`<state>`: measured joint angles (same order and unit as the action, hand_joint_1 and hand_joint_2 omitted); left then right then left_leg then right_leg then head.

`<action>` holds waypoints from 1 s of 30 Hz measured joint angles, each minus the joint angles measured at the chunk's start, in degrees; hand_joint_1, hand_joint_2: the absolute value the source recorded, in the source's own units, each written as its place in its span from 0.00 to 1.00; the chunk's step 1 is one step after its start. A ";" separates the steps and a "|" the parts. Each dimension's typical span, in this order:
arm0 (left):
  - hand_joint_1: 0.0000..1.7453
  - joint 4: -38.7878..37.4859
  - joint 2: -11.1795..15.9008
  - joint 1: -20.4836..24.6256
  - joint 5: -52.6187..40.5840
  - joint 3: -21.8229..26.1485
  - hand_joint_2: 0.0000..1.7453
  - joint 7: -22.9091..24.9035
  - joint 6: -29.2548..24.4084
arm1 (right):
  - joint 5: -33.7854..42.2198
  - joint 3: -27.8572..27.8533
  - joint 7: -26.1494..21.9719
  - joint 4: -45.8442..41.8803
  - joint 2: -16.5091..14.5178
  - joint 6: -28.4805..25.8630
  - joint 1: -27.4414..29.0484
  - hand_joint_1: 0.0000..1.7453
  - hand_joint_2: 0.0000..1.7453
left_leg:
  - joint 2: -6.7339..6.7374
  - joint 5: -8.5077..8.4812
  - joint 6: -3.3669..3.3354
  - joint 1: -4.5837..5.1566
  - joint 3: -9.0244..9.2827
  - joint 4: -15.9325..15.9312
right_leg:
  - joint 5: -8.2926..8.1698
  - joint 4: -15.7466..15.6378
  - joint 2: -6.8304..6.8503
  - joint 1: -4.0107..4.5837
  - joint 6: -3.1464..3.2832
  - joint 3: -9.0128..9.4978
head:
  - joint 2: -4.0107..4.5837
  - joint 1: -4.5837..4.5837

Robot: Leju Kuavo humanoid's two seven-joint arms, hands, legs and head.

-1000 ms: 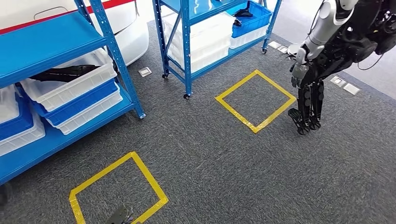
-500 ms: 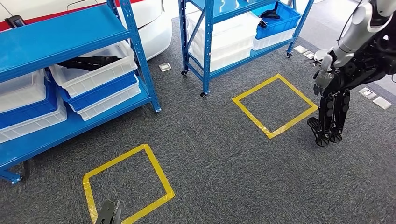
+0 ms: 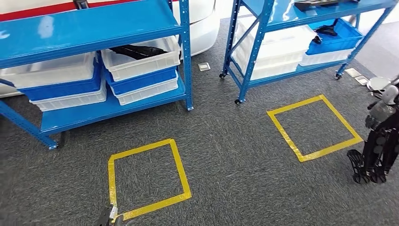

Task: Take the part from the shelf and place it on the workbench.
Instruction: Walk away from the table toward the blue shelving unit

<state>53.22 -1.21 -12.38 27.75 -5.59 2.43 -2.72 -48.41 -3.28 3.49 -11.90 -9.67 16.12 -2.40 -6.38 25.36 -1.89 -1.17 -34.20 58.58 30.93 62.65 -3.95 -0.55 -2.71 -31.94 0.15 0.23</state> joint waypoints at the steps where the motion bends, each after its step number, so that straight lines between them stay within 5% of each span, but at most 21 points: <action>1: 0.00 -0.66 0.36 0.41 0.73 -0.70 0.00 -0.26 -0.05 | 0.06 -0.01 0.01 -0.01 -0.10 -0.01 -0.02 0.00 0.00 | -0.81 -0.06 0.38 0.11 -0.23 0.13 | -1.00 -2.48 -1.25 -0.26 0.08 0.79 | 0.00 -0.01; 3: 0.00 -1.77 1.04 1.00 1.57 -1.93 0.00 -0.53 -0.19 | 0.13 -0.02 0.02 -0.03 -0.33 -0.01 -0.17 0.00 0.00 | -2.21 -0.28 1.18 0.20 -0.75 0.18 | -1.72 -4.04 -1.98 -0.22 1.02 1.35 | 0.00 -0.10; 5: 0.00 -2.68 1.59 1.11 1.83 -2.79 0.00 -0.61 -0.32 | 0.13 -0.02 0.03 -0.09 -0.42 -0.01 -0.20 0.00 0.00 | -2.41 -0.36 1.79 -0.05 -1.13 0.29 | -2.08 -4.15 -0.51 -0.24 1.99 1.62 | 0.00 -0.27; 7: 0.00 -3.32 1.97 1.33 1.98 -3.46 0.00 -0.63 -0.41 | 0.19 -0.02 -0.03 -0.16 -0.58 -0.01 -0.20 0.00 0.00 | 0.97 1.61 2.25 -0.02 -2.59 3.38 | -2.37 -4.33 1.09 -0.26 2.84 1.62 | 0.00 -0.55; 9: 0.00 -3.73 2.19 2.00 2.36 -4.13 0.00 -0.75 -0.57 | 0.28 -0.01 -0.10 -0.19 -0.78 0.02 -0.23 0.00 0.00 | 4.89 5.42 2.62 0.06 -5.87 10.34 | -2.30 -4.33 3.02 0.19 3.44 1.54 | 0.00 -0.79; 11: 0.00 -4.15 2.42 2.43 3.25 -4.86 0.00 -1.06 -0.75 | 0.26 0.00 -0.08 -0.19 -0.90 0.03 -0.25 0.00 0.00 | 6.06 7.32 2.76 0.00 -8.21 15.58 | -2.15 -4.32 4.98 0.54 3.73 1.44 | 0.00 -0.79; 13: 0.00 -4.64 2.87 2.47 4.80 -5.83 0.00 -1.59 -0.89 | 0.12 0.00 -0.03 -0.19 -0.91 0.03 -0.26 0.00 0.00 | 6.63 5.36 2.51 0.03 -6.38 12.92 | -2.03 -4.32 6.62 0.75 3.87 1.49 | 0.00 -0.80; 15: 0.00 -5.05 3.49 2.72 6.38 -6.98 0.00 -2.13 -1.01 | -0.01 0.00 -0.01 -0.21 -0.94 0.04 -0.35 0.00 0.00 | 8.64 2.46 1.77 0.33 -1.90 5.32 | -1.90 -4.32 7.97 1.09 3.87 1.67 | 0.00 -0.75; 17: 0.00 -5.30 3.95 3.25 7.60 -7.98 0.00 -2.52 -1.11 | -0.14 0.00 0.00 -0.24 -0.95 0.05 -0.40 0.00 0.00 | 10.12 1.45 0.97 0.84 0.38 0.97 | -1.72 -4.35 9.02 1.38 3.59 1.82 | 0.00 -0.64; 19: 0.00 -5.54 4.35 3.52 8.50 -8.83 0.00 -2.79 -1.33 | -0.23 0.00 0.03 -0.30 -0.94 0.06 -0.39 0.00 0.00 | 9.36 1.41 0.44 1.10 0.33 0.41 | -1.63 -4.62 9.90 1.46 3.12 2.13 | 0.00 -0.62; 21: 0.00 -5.79 4.65 3.45 8.93 -9.60 0.00 -2.92 -1.53 | -0.26 0.00 0.00 -0.38 -0.92 0.06 -0.40 0.00 0.00 | 8.20 0.82 0.02 0.64 0.79 -0.55 | -1.10 -4.12 8.62 1.46 2.67 1.99 | 0.00 -0.55; 24: 0.00 -6.03 4.86 3.95 9.63 -10.53 0.00 -3.02 -1.87 | -0.24 0.02 -0.15 -0.39 -0.98 0.11 -0.75 0.00 0.00 | 6.44 -0.02 -0.56 0.08 1.01 -1.45 | 2.81 3.69 4.62 1.25 2.76 -1.54 | 0.00 -0.37; 26: 0.00 -6.14 4.99 4.23 10.68 -11.34 0.00 -3.21 -2.22 | -0.23 0.02 -0.19 -0.38 -0.98 0.13 -0.99 0.00 0.00 | 4.87 -0.12 -0.60 0.05 0.91 -1.42 | 4.75 9.49 4.03 1.08 2.49 -3.95 | 0.00 -0.34; 27: 0.00 -6.22 5.07 4.24 11.31 -11.86 0.00 -3.36 -2.42 | -0.26 0.02 -0.16 -0.38 -0.98 0.14 -1.08 0.00 0.00 | 3.95 -0.13 -0.51 0.00 0.91 -1.37 | 4.50 9.94 3.95 0.92 2.01 -4.05 | 0.00 -0.34; 29: 0.00 -6.38 5.28 4.23 12.52 -12.80 0.00 -3.71 -2.76 | -0.37 0.02 0.10 -0.38 -0.97 0.14 -1.13 0.00 0.00 | 1.99 -0.12 -0.08 -0.21 0.91 -1.14 | 1.72 4.91 3.16 0.26 0.54 -1.66 | 0.00 -0.35; 30: 0.00 -6.41 5.45 4.29 13.07 -13.18 0.00 -3.89 -2.90 | -0.43 0.04 0.26 -0.37 -0.97 0.14 -1.08 0.00 0.00 | 1.08 -0.06 0.30 -0.25 0.76 -0.88 | 0.38 1.23 1.64 -0.18 -0.10 -0.08 | 0.00 -0.28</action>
<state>46.81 4.24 -8.09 40.81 -18.77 -1.46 -5.62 -48.83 -3.24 3.75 -12.27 -10.64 16.26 -3.49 -5.30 25.30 -1.59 -1.42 -33.44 57.71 31.31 63.89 -2.30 -0.73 -2.80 -32.02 0.15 -0.04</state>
